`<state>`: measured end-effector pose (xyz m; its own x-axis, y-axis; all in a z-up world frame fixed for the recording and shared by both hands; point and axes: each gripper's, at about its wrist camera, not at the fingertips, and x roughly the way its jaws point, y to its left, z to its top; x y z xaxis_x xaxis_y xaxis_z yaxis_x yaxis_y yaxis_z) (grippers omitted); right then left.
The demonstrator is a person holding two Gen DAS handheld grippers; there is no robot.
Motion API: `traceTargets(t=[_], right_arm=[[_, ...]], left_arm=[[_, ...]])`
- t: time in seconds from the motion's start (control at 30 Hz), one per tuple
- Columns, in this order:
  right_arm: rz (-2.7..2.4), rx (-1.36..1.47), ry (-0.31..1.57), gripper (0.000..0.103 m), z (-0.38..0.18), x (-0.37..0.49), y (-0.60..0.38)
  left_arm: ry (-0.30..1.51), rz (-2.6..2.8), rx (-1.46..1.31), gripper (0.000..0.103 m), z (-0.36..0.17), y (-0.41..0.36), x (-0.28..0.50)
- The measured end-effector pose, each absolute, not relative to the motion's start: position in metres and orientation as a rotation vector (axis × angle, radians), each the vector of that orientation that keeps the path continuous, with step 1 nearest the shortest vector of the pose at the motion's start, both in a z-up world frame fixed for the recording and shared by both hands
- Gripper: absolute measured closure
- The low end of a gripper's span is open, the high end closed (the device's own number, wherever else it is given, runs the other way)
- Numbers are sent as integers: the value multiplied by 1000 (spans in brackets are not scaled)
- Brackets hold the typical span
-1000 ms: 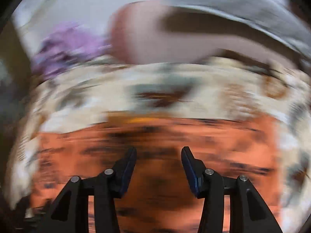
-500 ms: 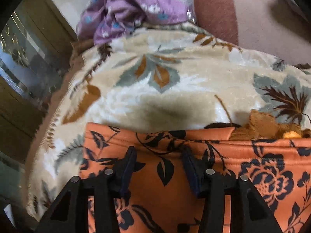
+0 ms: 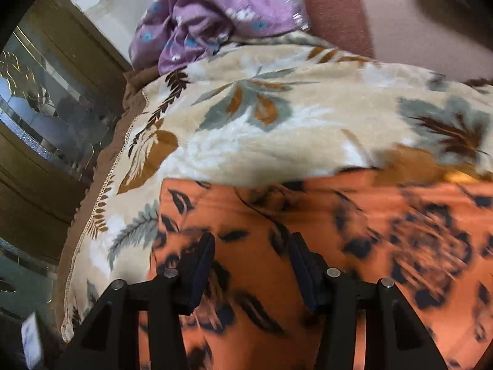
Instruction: Fold small clothes
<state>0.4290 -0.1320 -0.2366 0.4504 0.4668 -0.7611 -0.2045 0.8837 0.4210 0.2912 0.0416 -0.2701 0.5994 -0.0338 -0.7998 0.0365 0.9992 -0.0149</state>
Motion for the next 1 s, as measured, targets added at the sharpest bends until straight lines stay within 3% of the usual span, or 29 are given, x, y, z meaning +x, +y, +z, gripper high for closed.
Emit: traceTargets(t=[0.23, 0.5, 0.7, 0.9, 1.0], right_arm=[[199, 246, 988, 49, -221, 347, -240], [5, 262, 1052, 49, -243, 293, -325], [3, 256, 1080, 49, -257, 278, -333], [44, 403, 1006, 49, -233, 240, -362], [69, 547, 982, 41, -236, 215, -385]], left_arm=[[908, -9, 59, 12, -263, 35, 284], [852, -40, 60, 12, -236, 32, 257], [993, -46, 122, 12, -264, 23, 263], [981, -49, 22, 12, -240, 38, 250], [984, -125, -58, 12, -228, 39, 238]])
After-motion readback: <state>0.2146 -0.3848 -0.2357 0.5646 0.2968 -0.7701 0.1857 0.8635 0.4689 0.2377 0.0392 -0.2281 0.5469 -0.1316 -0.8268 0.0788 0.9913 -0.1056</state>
